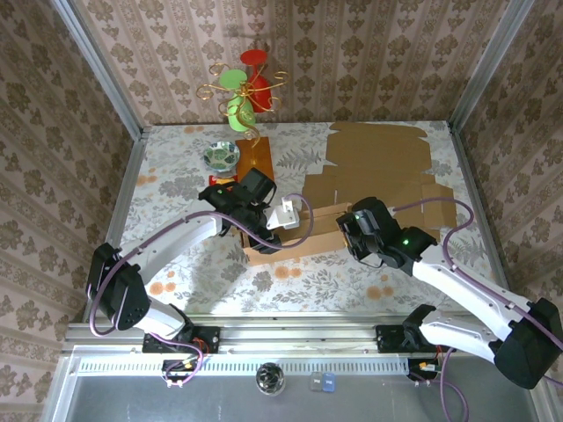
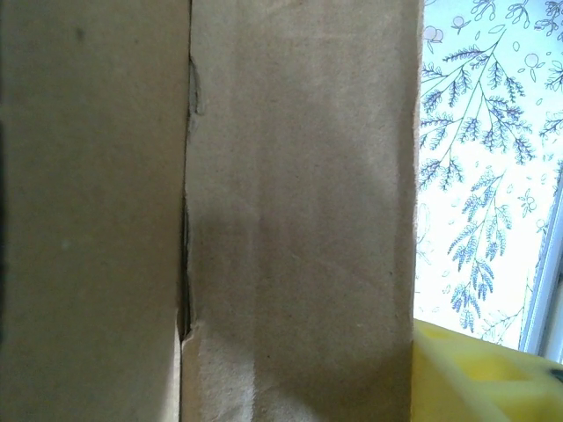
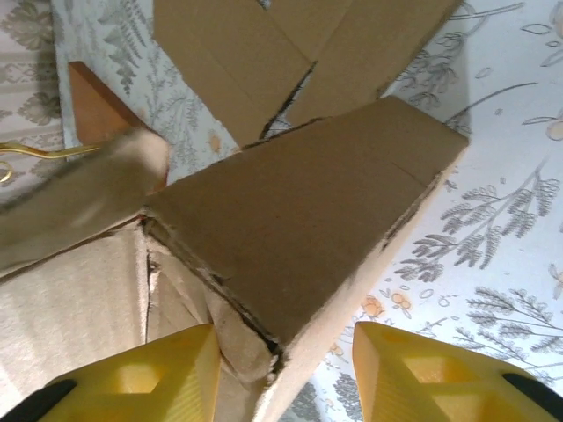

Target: Fold the paper box

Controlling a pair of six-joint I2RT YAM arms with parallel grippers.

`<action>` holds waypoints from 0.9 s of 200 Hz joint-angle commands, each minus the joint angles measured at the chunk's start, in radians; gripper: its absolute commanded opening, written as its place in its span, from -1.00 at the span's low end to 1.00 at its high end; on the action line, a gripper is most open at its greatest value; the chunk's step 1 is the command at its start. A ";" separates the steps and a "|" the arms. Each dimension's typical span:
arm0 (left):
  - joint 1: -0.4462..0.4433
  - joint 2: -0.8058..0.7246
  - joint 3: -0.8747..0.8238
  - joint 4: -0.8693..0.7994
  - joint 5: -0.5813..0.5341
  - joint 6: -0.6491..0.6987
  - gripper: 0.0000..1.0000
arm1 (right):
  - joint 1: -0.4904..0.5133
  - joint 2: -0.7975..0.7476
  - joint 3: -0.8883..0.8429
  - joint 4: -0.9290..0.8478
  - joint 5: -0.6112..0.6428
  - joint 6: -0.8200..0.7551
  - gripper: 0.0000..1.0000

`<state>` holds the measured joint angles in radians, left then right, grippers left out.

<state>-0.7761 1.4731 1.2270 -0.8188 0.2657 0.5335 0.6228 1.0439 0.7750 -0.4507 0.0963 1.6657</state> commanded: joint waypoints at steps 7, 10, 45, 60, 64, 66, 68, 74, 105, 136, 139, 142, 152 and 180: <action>0.005 0.005 0.020 -0.037 0.031 -0.011 0.20 | 0.005 0.039 0.013 -0.081 0.020 0.022 -0.20; 0.005 0.004 0.020 -0.035 0.031 -0.012 0.21 | 0.005 0.044 0.021 -0.081 0.018 0.019 -0.20; 0.004 0.000 0.017 -0.031 0.030 0.000 0.18 | 0.004 0.067 0.057 -0.146 0.000 0.001 -0.22; 0.005 -0.004 0.012 -0.029 0.033 0.009 0.10 | 0.003 0.062 0.082 -0.175 0.006 -0.030 -0.23; 0.005 -0.004 0.012 -0.031 0.034 0.013 0.08 | -0.001 0.060 0.090 -0.175 0.006 -0.049 -0.22; 0.005 -0.005 0.011 -0.031 0.033 0.014 0.07 | -0.002 0.059 0.093 -0.174 0.006 -0.058 -0.22; 0.006 -0.005 0.011 -0.031 0.033 0.016 0.07 | -0.004 0.057 0.099 -0.174 0.006 -0.069 -0.21; 0.008 -0.008 0.010 -0.032 0.035 0.022 0.05 | -0.011 0.052 0.119 -0.175 0.007 -0.125 -0.18; 0.022 -0.028 -0.001 -0.040 0.041 0.051 0.01 | -0.075 0.002 0.243 -0.201 -0.029 -0.646 -0.09; 0.040 -0.047 -0.012 -0.057 0.058 0.089 -0.01 | -0.261 -0.074 0.281 -0.224 -0.250 -1.202 -0.07; 0.040 -0.049 -0.013 -0.058 0.059 0.094 -0.01 | -0.285 -0.078 0.285 -0.235 -0.272 -1.237 -0.08; 0.041 -0.050 -0.013 -0.060 0.059 0.098 -0.01 | -0.312 -0.080 0.289 -0.243 -0.297 -1.265 -0.09; 0.042 -0.051 -0.013 -0.070 0.056 0.115 -0.01 | -0.382 -0.073 0.301 -0.266 -0.388 -1.368 -0.12; 0.058 -0.051 -0.013 -0.090 0.061 0.146 -0.01 | -0.442 0.023 0.358 -0.355 -0.520 -1.581 -0.17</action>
<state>-0.7330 1.4544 1.2217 -0.8585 0.2928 0.6193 0.1974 0.9932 1.0946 -0.6880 -0.2321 0.4355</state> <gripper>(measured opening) 0.496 0.419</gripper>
